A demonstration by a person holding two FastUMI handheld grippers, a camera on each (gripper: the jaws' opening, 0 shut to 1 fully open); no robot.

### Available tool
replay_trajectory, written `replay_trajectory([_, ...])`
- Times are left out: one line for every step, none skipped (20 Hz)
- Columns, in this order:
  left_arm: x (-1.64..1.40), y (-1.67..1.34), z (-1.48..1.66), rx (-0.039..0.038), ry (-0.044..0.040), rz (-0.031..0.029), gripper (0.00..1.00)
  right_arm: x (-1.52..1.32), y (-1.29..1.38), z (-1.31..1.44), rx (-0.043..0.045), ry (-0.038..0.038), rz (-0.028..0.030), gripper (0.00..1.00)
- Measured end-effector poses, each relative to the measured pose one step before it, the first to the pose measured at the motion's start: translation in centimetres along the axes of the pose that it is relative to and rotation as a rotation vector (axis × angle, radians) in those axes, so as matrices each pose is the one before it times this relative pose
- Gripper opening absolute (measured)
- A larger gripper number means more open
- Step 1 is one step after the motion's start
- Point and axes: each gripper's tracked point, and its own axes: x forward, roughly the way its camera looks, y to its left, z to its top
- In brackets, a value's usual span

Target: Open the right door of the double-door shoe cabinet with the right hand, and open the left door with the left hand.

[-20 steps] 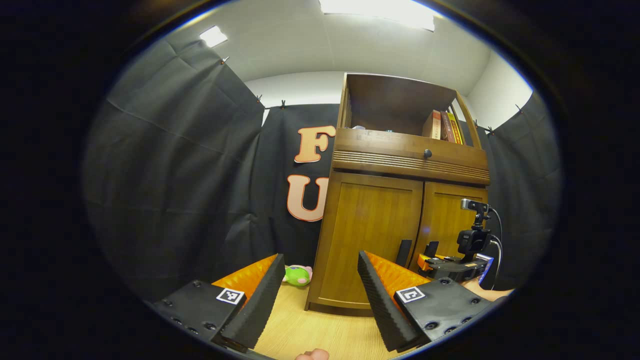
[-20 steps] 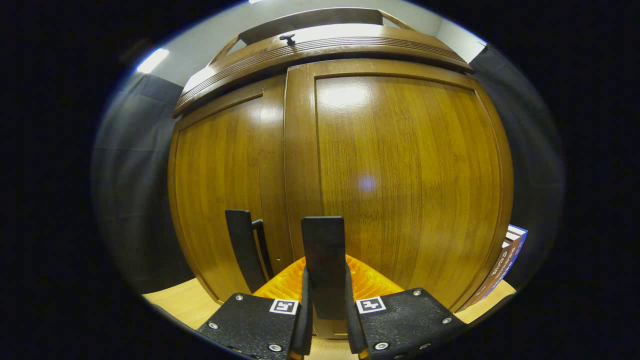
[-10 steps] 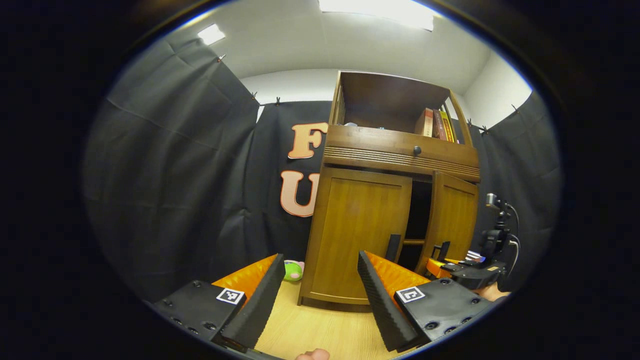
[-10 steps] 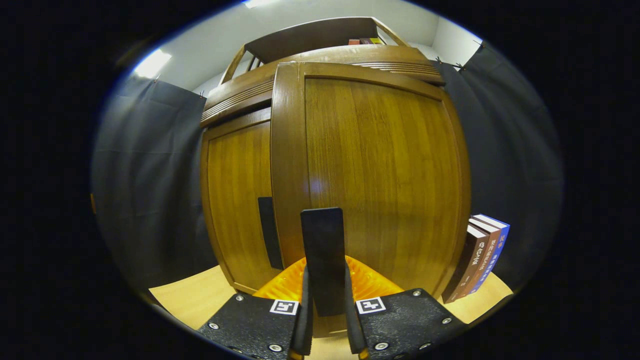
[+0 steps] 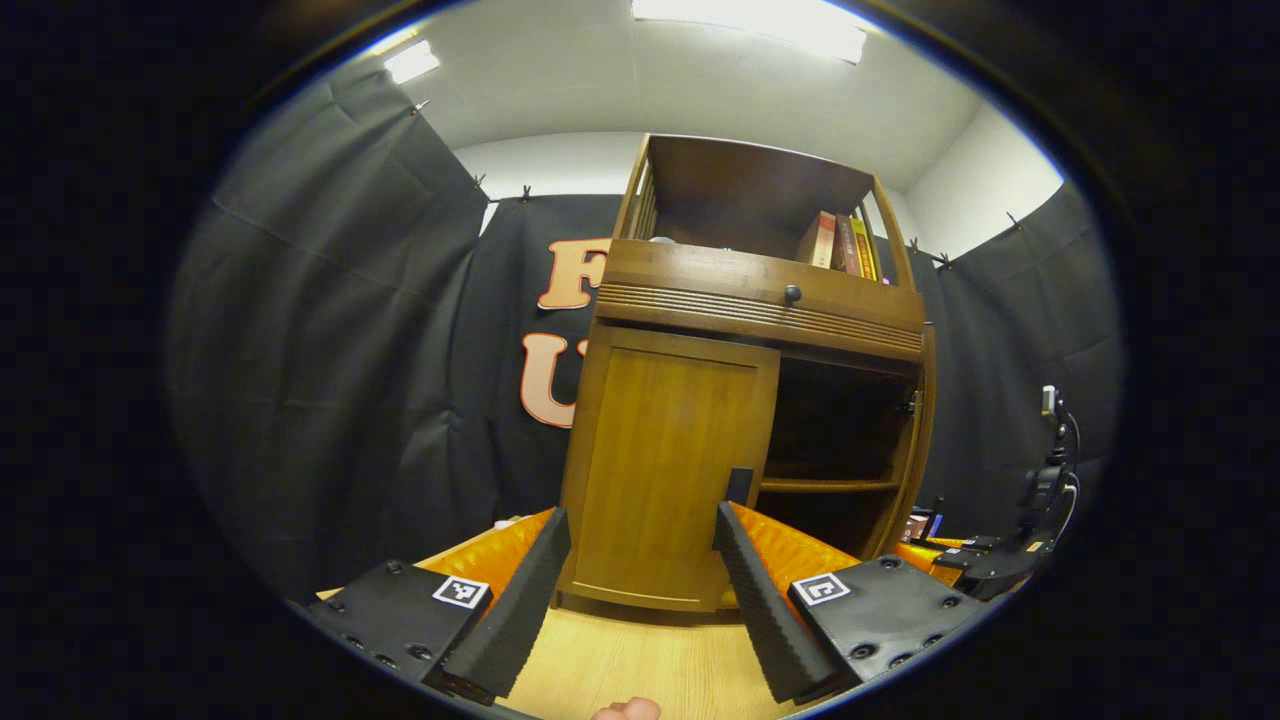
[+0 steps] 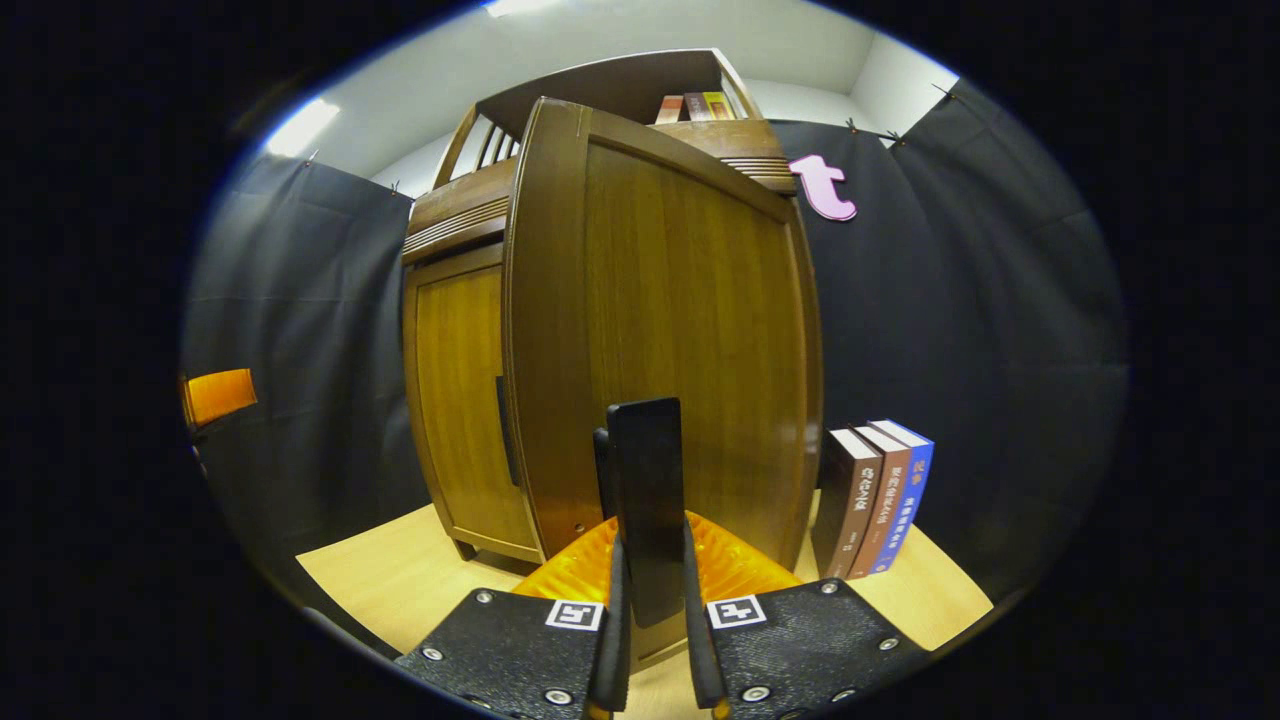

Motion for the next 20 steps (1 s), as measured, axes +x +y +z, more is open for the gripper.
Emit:
replay_trajectory([0.076,-0.628,-0.066,0.00349,0.00042,-0.01075,0.94,-0.362,-0.522,-0.003,0.00152,0.00139,-0.01062,0.22])
replay_trajectory([0.077,-0.540,-0.003,0.00363,-0.00043,-0.00956,0.94,-0.504,-0.718,0.091,-0.00047,-0.00003,-0.01278,0.22])
replay_trajectory([0.111,-0.554,-0.048,0.00163,-0.00071,-0.00958,0.94,-0.458,-0.641,0.000,-0.00293,-0.00087,-0.01379,0.21])
replay_trajectory([0.092,-0.551,-0.075,-0.00026,0.00007,-0.00778,0.94,-0.335,-0.670,0.051,-0.00474,-0.00423,-0.01080,0.20])
replay_trajectory([0.067,-0.449,-0.080,-0.00125,0.00051,-0.00632,0.94,-0.281,-0.618,0.085,-0.00073,-0.00429,-0.00936,0.08])
replay_trajectory([0.094,-0.423,-0.094,-0.00214,0.00159,-0.00793,0.95,-0.219,-0.544,0.038,0.00607,-0.00172,-0.00861,0.28])
replay_trajectory([0.095,-0.465,-0.128,-0.00206,0.00200,-0.00737,0.95,-0.171,-0.599,-0.032,0.00568,0.00112,-0.00832,0.16])
replay_trajectory([0.011,-0.211,-0.034,-0.00093,-0.00023,-0.00394,0.95,-0.336,-0.563,0.006,0.00179,0.00092,-0.00928,0.16])
replay_trajectory([-0.101,-0.202,-0.062,-0.00129,-0.00104,-0.00185,0.95,-0.253,-0.676,0.046,-0.00131,0.00026,-0.01210,0.14])
replay_trajectory([-0.005,-0.228,-0.067,-0.00255,0.00013,-0.00310,0.95,-0.217,-0.689,0.103,-0.00185,0.00056,-0.01160,0.03])
replay_trajectory([0.046,-0.406,-0.169,-0.00277,-0.00019,-0.00263,0.95,-0.136,-0.497,0.044,-0.00197,0.00134,-0.00427,0.12])
replay_trajectory([0.030,-0.267,-0.116,-0.00251,0.00078,-0.00066,0.95,-0.247,-0.399,0.078,-0.00143,0.00367,-0.00157,0.12])
replay_trajectory([0.055,-0.074,-0.161,-0.00253,0.00151,-0.00079,0.94,-0.115,-0.395,-0.062,-0.00411,0.00513,0.00144,0.10])
replay_trajectory([0.068,-0.225,-0.129,-0.00143,-0.00013,-0.00006,0.94,-0.063,-0.513,0.037,-0.00699,0.00335,-0.00213,0.20])
replay_trajectory([0.193,-0.058,-0.033,-0.00153,-0.00047,0.00094,0.95,-0.153,-0.624,0.050,-0.00613,0.00010,-0.00751,0.08])
replay_trajectory([0.158,-0.116,-0.056,-0.00181,0.00025,0.00057,0.94,-0.175,-0.737,0.167,-0.00542,-0.00050,-0.01004,0.08])
replay_trajectory([0.209,-0.129,-0.181,-0.00242,0.00116,0.00093,0.94,-0.057,-0.648,0.054,-0.00317,-0.00124,-0.00967,0.07])
replay_trajectory([0.185,-0.157,-0.090,-0.00343,0.00224,0.00024,0.94,0.094,-0.697,-0.063,-0.00509,-0.00069,-0.00515,0.06])
replay_trajectory([-0.021,-0.095,-0.162,-0.00269,0.00089,-0.00185,0.94,0.008,-0.737,-0.012,-0.00906,0.00183,-0.00695,0.15])
replay_trajectory([0.120,-0.094,-0.127,-0.00083,0.00225,-0.00036,0.95,-0.035,-1.028,0.037,-0.01055,0.00041,-0.01363,0.04])
